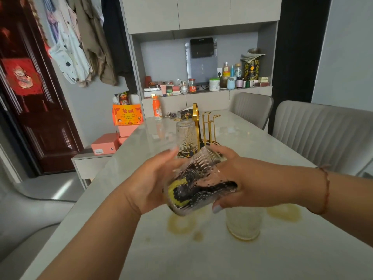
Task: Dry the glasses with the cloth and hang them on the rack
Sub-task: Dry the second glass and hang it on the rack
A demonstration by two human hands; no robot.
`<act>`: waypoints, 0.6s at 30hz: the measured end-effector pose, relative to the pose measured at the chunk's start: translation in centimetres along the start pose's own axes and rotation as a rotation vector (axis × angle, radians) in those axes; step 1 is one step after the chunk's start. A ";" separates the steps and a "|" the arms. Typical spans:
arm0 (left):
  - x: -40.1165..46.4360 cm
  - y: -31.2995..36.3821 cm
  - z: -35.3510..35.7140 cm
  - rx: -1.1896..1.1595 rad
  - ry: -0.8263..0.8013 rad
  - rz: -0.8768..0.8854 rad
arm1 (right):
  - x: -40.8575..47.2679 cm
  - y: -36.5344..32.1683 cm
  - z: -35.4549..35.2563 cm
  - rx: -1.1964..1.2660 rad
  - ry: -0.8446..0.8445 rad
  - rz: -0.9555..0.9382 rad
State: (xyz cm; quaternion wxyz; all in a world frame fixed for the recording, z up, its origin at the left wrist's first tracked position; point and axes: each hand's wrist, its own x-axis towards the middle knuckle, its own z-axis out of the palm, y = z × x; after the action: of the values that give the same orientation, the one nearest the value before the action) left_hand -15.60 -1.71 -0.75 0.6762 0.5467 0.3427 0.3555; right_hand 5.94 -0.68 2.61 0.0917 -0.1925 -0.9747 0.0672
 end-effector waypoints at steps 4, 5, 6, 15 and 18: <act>-0.6 -1.3 1.2 -0.122 0.253 -0.131 | 0.2 0.9 1.4 -0.462 0.116 -0.110; -0.6 -1.5 1.8 -0.138 0.303 -0.094 | 0.4 1.0 1.5 -0.545 0.107 -0.115; -0.5 -1.8 2.3 -0.139 0.357 -0.033 | 0.6 0.9 1.4 -0.583 0.065 -0.104; 0.4 -2.6 2.0 0.263 0.497 0.555 | 0.5 0.4 -0.6 0.801 -0.110 0.125; 0.0 -2.8 1.8 0.471 0.476 0.686 | 0.4 1.0 0.9 1.125 -0.075 0.122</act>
State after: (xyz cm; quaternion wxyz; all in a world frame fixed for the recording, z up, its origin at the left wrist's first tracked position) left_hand -13.78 -2.97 -3.22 0.2802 0.6700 0.3592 0.5862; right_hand 5.74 0.35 1.60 0.1413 -0.1675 -0.7786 0.5880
